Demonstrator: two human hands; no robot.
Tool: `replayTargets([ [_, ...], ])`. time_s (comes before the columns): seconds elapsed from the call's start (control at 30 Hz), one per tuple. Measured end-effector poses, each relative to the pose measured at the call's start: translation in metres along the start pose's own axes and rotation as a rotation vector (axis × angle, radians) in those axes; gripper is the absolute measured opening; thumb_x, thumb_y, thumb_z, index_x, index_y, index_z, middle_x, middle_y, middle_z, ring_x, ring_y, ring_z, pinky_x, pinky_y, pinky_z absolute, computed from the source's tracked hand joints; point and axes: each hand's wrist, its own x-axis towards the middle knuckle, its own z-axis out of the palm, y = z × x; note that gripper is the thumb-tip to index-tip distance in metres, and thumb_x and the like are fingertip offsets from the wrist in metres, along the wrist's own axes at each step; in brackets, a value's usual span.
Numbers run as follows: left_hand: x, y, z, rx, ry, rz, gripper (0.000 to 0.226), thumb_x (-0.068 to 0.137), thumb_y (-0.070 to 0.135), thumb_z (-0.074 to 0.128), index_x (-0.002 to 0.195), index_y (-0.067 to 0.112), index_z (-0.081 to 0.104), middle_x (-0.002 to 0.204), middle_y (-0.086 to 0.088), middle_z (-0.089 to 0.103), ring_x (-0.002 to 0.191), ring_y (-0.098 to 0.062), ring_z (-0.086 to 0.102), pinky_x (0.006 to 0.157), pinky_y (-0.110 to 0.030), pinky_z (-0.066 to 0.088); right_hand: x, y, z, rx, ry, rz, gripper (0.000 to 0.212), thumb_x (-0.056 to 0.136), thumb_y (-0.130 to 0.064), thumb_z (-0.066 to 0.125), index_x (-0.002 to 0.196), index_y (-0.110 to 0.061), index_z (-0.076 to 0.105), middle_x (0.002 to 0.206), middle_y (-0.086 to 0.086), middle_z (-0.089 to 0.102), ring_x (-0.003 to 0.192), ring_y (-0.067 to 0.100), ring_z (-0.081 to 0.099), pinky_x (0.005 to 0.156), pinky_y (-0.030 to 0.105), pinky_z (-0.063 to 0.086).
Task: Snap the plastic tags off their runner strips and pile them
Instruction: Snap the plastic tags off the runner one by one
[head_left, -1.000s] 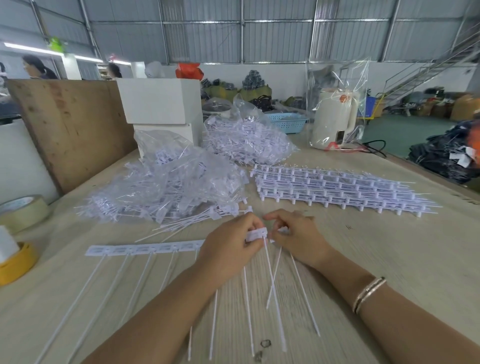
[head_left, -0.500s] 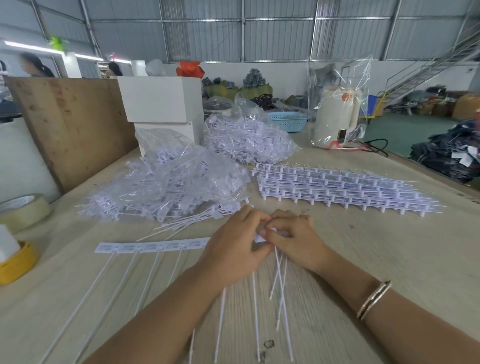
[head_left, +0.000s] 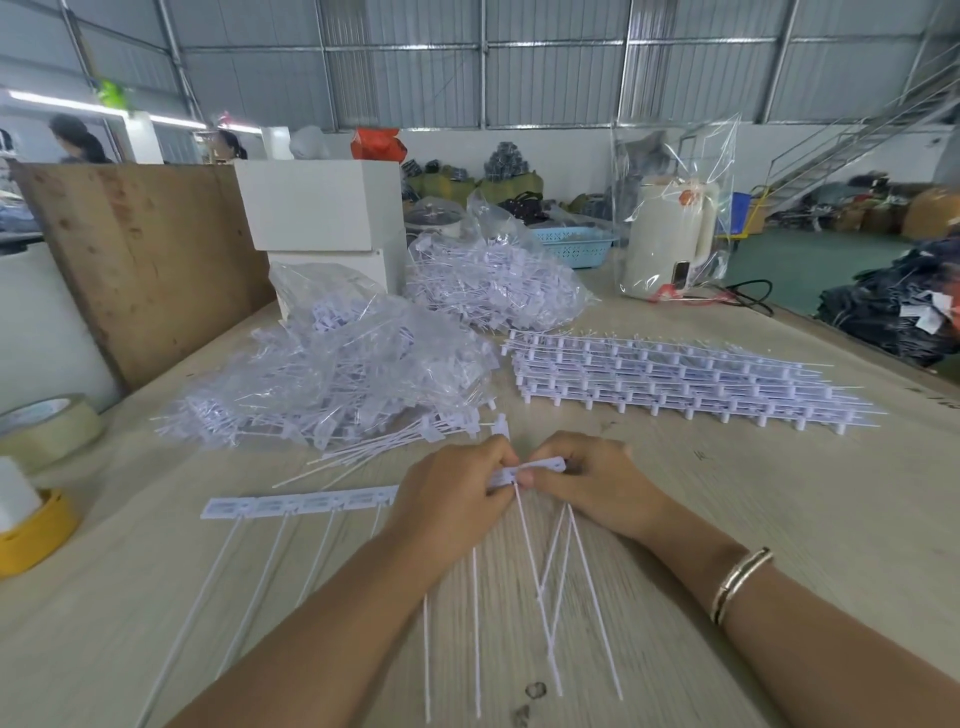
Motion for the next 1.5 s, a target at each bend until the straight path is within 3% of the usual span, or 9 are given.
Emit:
replayTargets([
  [0.1,0.000,-0.002,0.002,-0.022,-0.039,-0.026,0.020,0.089,0.041,0.057,0.107,0.032,0.059,0.096,0.007,0.069,0.087,-0.014,0.062,0.073,-0.032,0.049,0.002,0.001,0.000,-0.031,0.000,0.010,0.009,0.082,-0.031,0.070,0.074,-0.027,0.068,0.083,0.009,0.064,0.075,0.007,0.055,0.088,0.043,0.038],
  [0.27,0.001,0.000,0.003,-0.192,-0.061,-0.038,0.019,0.089,0.033,0.062,0.106,0.026,0.064,0.096,0.008,0.071,0.086,-0.012,0.065,0.076,-0.034,0.051,0.000,0.001,-0.004,0.150,-0.022,0.014,0.022,0.083,-0.014,0.070,0.065,-0.021,0.060,0.056,-0.011,0.048,0.052,0.000,0.040,0.054,0.016,0.032],
  [0.37,0.000,-0.001,0.002,-0.373,-0.088,-0.075,0.012,0.088,0.025,0.065,0.100,0.023,0.067,0.093,0.010,0.073,0.084,-0.010,0.067,0.078,-0.038,0.053,0.000,0.002,-0.005,0.232,-0.024,0.014,0.030,0.083,-0.010,0.069,0.059,-0.019,0.054,0.047,-0.013,0.038,0.044,0.000,0.031,0.045,0.014,0.025],
  [0.57,0.001,0.000,0.000,-0.548,-0.086,-0.119,0.008,0.086,0.014,0.067,0.092,0.018,0.066,0.091,0.007,0.074,0.085,-0.013,0.069,0.081,-0.041,0.054,0.002,0.001,-0.004,0.279,-0.003,-0.039,0.015,0.083,-0.014,0.068,0.073,-0.004,0.063,0.066,0.022,0.049,0.063,0.019,0.040,0.060,0.027,0.030],
  [0.73,0.002,0.003,-0.002,-0.590,-0.091,-0.124,0.009,0.085,0.016,0.068,0.093,0.013,0.066,0.093,0.002,0.074,0.088,-0.016,0.069,0.083,-0.039,0.053,0.002,0.002,-0.004,0.298,0.017,-0.063,0.008,0.084,-0.013,0.067,0.077,-0.012,0.070,0.072,0.016,0.059,0.067,0.019,0.048,0.065,0.029,0.036],
  [0.87,0.003,0.002,-0.002,-0.631,-0.092,-0.138,0.009,0.084,0.016,0.069,0.093,0.014,0.066,0.094,0.002,0.074,0.088,-0.003,0.068,0.083,-0.030,0.051,0.003,0.002,-0.004,0.306,0.015,-0.077,0.011,0.085,-0.008,0.065,0.077,-0.014,0.070,0.062,-0.002,0.061,0.057,0.003,0.052,0.059,0.014,0.041],
  [1.1,0.004,0.002,-0.004,-0.872,-0.067,-0.165,0.001,0.085,0.013,0.067,0.085,0.013,0.066,0.084,0.000,0.073,0.078,-0.008,0.070,0.069,-0.020,0.053,0.001,0.000,-0.006,0.315,0.040,-0.109,0.008,0.086,-0.004,0.063,0.081,-0.003,0.069,0.057,0.002,0.060,0.051,0.007,0.054,0.058,0.016,0.043],
  [1.33,0.000,0.001,0.001,-0.527,-0.024,-0.105,0.013,0.081,0.025,0.071,0.088,0.032,0.063,0.084,0.012,0.069,0.081,-0.002,0.064,0.079,-0.030,0.053,0.007,0.008,-0.005,0.053,0.122,-0.077,0.010,0.082,-0.015,0.071,0.075,-0.012,0.065,0.068,-0.007,0.053,0.060,0.001,0.047,0.060,0.015,0.037],
  [1.5,0.000,0.003,0.001,-0.241,0.062,0.004,0.031,0.082,0.030,0.069,0.111,0.027,0.057,0.106,0.014,0.056,0.097,-0.004,0.056,0.080,-0.031,0.048,0.015,0.023,-0.007,-0.273,0.223,0.016,0.014,0.079,-0.021,0.073,0.085,-0.008,0.072,0.094,0.006,0.059,0.097,0.025,0.054,0.091,0.045,0.041],
])
